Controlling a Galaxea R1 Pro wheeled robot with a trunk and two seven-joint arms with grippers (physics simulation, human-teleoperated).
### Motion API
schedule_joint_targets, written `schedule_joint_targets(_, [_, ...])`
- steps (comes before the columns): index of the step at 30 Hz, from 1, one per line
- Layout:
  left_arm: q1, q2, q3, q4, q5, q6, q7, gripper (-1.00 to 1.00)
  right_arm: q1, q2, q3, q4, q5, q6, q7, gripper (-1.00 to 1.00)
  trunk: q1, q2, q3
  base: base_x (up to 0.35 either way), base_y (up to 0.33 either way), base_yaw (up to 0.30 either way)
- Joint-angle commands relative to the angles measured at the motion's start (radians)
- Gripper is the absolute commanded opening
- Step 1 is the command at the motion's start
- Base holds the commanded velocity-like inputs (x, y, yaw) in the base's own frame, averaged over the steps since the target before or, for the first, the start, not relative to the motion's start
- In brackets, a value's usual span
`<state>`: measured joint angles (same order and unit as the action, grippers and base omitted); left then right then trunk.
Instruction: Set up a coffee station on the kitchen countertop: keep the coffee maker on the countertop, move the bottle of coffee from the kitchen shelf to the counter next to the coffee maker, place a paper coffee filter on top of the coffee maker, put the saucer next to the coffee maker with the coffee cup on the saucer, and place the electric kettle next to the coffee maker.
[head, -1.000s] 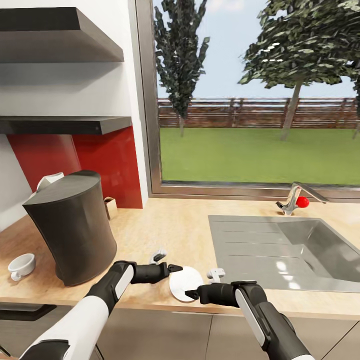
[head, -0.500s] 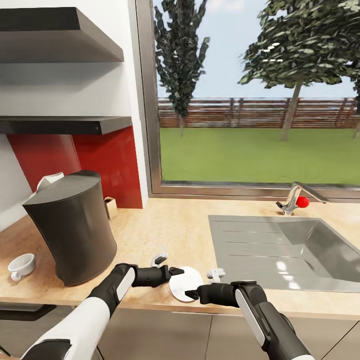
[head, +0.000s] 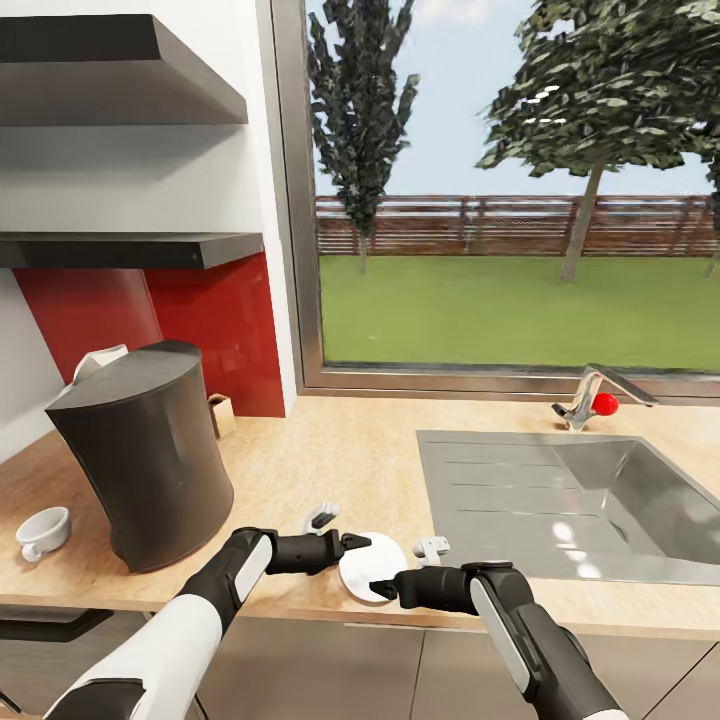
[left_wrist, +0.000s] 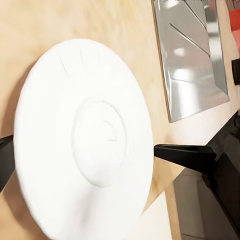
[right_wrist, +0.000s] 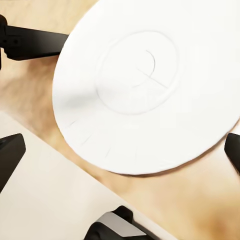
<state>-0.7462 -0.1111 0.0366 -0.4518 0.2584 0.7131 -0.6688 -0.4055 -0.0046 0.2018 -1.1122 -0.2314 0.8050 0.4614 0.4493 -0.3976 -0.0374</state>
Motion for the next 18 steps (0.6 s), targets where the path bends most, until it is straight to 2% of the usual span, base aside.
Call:
schedule_joint_targets(1, [-0.001, -0.001, 0.004, 0.000, 0.003, 0.006, -0.002, 1.00, -0.001, -0.001, 0.001, -0.001, -0.003, 0.005, 0.000, 1.00, 0.001, -0.002, -0.002, 0.000, 0.000, 0.000])
schedule_joint_targets(18, [-0.001, -0.004, 0.003, 0.000, 0.005, 0.006, -0.002, 1.00, -0.001, 0.001, -0.001, 0.026, -0.002, 0.006, -0.001, 1.00, 0.001, -0.002, -0.002, 0.000, 0.000, 0.000])
